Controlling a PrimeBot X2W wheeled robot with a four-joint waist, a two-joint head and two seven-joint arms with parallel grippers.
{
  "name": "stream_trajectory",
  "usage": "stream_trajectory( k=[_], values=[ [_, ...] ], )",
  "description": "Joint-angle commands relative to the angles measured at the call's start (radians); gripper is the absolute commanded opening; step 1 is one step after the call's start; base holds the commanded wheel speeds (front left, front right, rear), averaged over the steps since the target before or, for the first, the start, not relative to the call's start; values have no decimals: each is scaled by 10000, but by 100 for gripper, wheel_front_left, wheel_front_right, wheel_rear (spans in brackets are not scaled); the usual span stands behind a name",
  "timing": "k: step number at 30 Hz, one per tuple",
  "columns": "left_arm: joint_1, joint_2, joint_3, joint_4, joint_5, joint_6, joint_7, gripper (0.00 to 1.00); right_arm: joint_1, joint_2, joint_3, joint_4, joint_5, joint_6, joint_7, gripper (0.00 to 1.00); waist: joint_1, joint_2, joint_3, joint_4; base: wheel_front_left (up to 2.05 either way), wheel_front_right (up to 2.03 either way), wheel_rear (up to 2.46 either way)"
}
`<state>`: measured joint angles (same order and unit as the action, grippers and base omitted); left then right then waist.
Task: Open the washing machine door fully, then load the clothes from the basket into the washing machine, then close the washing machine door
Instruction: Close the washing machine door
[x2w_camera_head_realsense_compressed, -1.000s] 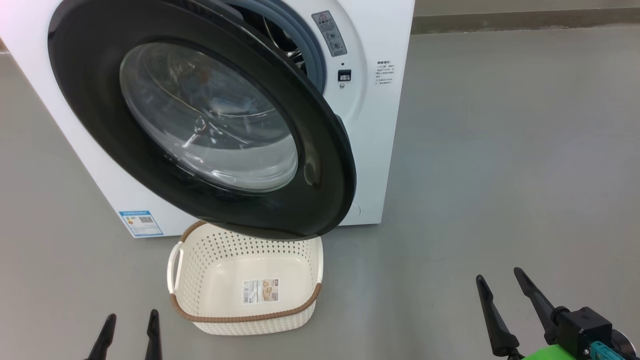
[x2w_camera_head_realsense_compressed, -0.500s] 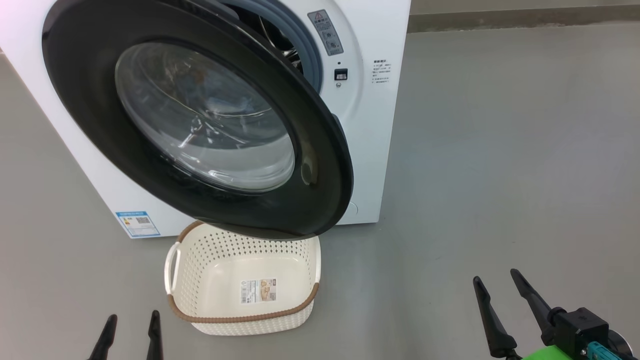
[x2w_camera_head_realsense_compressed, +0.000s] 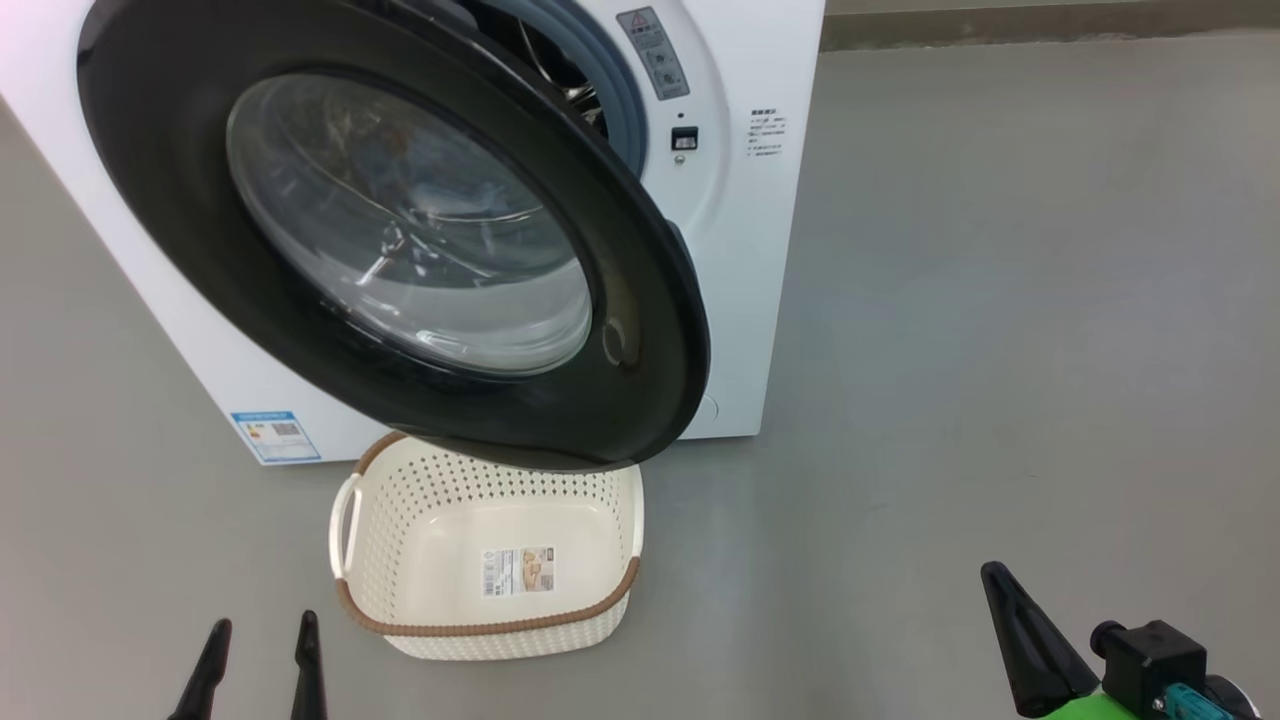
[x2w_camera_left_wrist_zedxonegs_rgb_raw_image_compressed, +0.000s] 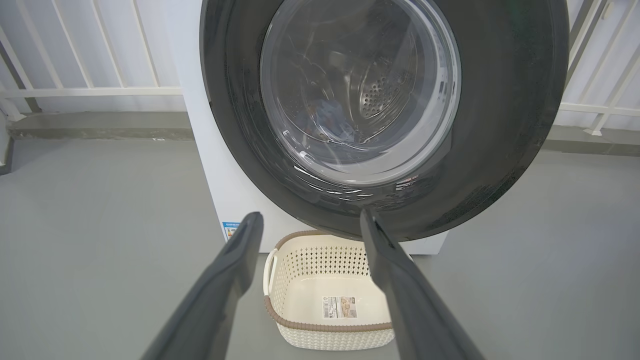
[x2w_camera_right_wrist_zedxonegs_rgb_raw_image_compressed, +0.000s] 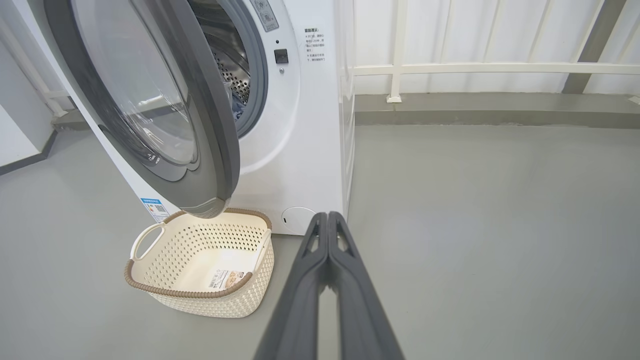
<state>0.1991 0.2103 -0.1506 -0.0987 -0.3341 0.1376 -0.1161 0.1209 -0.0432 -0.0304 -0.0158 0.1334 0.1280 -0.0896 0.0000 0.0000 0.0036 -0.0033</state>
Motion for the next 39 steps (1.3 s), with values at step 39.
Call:
stream_trajectory(
  k=[39],
  values=[
    [-1882,-152,-53,350,236,140,-1060,100,-6944,-83,1472,-620,-291,27,200,0,0,0,1111,2517,0,0,0]
  ],
)
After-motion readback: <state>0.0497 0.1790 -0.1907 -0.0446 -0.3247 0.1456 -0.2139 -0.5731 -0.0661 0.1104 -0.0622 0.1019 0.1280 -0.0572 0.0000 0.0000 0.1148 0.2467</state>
